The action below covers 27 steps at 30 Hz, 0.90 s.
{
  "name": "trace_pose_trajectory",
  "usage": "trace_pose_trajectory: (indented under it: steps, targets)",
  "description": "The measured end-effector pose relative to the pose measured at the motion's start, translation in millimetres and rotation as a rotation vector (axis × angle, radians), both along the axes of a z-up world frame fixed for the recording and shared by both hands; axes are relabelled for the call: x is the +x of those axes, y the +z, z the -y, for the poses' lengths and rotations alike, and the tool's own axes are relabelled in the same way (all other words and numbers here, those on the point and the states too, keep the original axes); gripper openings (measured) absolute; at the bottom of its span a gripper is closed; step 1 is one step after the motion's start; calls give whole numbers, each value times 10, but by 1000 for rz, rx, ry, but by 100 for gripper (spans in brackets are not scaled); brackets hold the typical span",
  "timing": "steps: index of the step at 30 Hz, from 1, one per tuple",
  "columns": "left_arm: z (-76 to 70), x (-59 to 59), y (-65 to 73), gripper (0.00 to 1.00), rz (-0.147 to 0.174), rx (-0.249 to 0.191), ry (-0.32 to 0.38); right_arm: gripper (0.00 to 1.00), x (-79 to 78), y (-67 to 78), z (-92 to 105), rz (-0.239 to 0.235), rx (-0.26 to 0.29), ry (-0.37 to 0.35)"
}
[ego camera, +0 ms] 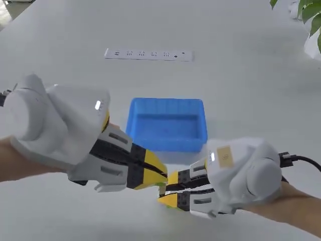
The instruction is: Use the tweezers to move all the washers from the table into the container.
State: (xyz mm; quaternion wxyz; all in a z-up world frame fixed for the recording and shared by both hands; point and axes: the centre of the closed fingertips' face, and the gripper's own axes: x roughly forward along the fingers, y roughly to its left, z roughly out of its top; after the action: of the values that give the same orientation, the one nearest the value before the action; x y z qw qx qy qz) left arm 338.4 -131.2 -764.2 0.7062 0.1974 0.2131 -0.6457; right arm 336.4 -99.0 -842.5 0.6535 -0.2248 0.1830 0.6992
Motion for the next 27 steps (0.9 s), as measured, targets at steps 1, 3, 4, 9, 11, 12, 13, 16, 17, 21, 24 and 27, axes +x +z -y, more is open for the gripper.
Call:
trace_pose_trajectory:
  steps: [1, 3, 4, 9, 11, 12, 13, 16, 17, 21, 24, 27]
  targets:
    - [-6, 1, 22, 5, 5, 1, -3, 10, 7, 22, -5, 3, 2, 0]
    - [-16, 11, 64, 5, 7, 0, -4, 10, 16, 62, -13, 5, 8, 0]
    - [-19, 14, 81, 5, 7, -1, -3, 10, 23, 81, -17, 7, 10, -2]
    - [-23, 37, 191, 5, 26, -4, -10, 10, 69, 192, -37, 24, 24, -6]
    - [-25, 57, 244, 5, 30, -5, -13, 10, 93, 247, -50, 33, 30, -6]
    - [-30, 71, 276, 5, 34, -6, -16, 10, 107, 280, -60, 39, 35, -5]
    - [-33, 85, 296, 5, 39, -7, -15, 10, 126, 300, -66, 45, 37, -6]
    - [-55, 150, 387, 5, 43, -18, -6, 9, 204, 392, -92, 56, 51, -15]
    - [-60, 165, 407, 5, 41, -21, -3, 9, 223, 413, -97, 59, 55, -17]
    - [-84, 232, 485, 5, 50, -29, 4, 9, 309, 494, -122, 85, 60, -20]
    - [-94, 273, 536, 5, 55, -38, 11, 9, 373, 557, -133, 99, 67, -24]
    - [-106, 329, 605, 5, 67, -47, 17, 9, 434, 617, -152, 111, 77, -31]
